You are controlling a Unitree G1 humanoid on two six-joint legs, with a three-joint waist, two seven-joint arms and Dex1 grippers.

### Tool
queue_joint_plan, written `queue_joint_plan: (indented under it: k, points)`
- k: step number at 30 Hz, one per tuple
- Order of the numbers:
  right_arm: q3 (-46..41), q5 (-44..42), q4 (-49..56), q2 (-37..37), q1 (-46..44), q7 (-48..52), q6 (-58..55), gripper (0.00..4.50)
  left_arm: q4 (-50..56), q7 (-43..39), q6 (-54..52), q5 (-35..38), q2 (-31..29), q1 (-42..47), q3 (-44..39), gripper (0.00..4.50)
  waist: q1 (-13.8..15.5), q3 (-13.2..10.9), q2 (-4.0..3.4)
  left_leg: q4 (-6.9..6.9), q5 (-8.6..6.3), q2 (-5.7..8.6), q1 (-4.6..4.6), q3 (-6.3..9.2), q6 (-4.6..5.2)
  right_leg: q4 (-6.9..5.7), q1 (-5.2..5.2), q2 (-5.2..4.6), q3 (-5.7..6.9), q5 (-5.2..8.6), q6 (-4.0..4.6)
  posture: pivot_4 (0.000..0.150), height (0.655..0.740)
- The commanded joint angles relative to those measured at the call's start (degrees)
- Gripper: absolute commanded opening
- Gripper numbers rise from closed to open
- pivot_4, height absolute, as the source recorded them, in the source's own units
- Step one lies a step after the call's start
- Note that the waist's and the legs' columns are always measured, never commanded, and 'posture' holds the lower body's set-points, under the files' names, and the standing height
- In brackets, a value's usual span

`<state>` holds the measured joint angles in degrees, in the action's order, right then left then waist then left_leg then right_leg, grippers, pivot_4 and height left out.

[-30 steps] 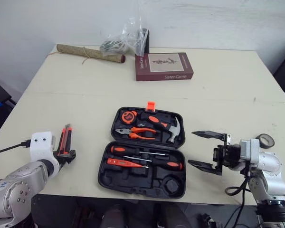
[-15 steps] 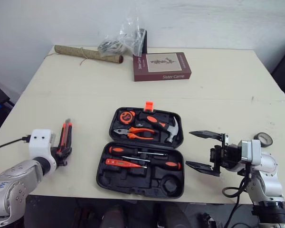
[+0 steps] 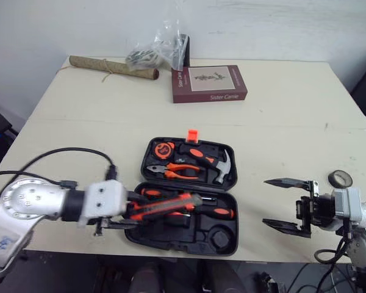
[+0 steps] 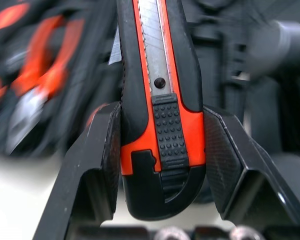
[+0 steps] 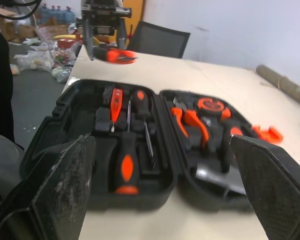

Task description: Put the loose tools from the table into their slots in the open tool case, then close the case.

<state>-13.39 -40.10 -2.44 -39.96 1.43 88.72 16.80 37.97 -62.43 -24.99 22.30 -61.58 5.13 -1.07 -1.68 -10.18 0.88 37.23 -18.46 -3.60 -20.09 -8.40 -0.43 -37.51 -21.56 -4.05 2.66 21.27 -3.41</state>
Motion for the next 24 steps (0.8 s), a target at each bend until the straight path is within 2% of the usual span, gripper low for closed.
queue_joint_plan:
  k: [1, 5, 12, 24]
  points:
    - [0.3, -0.4, -1.2, -0.6, 2.9, 3.8, 3.5, 4.50, 2.3, -2.0, -1.8, -5.1, -0.4, 5.4, 10.2, 1.66, 0.1, 0.0, 0.00, 0.00, 0.02, 0.00, -0.01, 0.00, 0.00, -0.01, -0.01, 0.03, -0.01, 0.00, 0.00, 0.150, 0.7400]
    - [-0.2, -0.6, -1.3, -1.3, 5.1, 3.8, 4.8, 4.50, 2.1, -1.0, -4.9, -9.8, 0.9, 9.7, 16.8, 1.66, 0.1, 0.0, 0.00, 0.07, 0.02, -0.04, -0.03, -0.02, 0.00, -0.01, -0.02, 0.07, -0.04, -0.01, -0.02, 0.150, 0.7400]
    - [-2.2, -1.0, 2.8, -2.0, 8.1, 2.7, 4.0, 4.50, 0.2, -2.8, -4.4, -16.0, -1.3, 11.8, 20.2, 1.66, 0.2, 0.0, 0.01, 0.13, 0.02, -0.06, -0.02, 0.00, 0.01, -0.06, -0.02, 0.07, -0.06, -0.02, -0.04, 0.150, 0.7400]
    - [-1.8, 0.7, 11.8, -2.1, 8.3, -4.9, -1.3, 4.50, -0.5, -4.0, -4.8, -18.0, 1.2, 13.8, 21.3, 1.66, 0.3, 0.0, 0.01, 0.18, 0.02, -0.07, -0.03, 0.01, 0.01, -0.09, 0.00, 0.07, -0.05, -0.02, -0.04, 0.150, 0.7400]
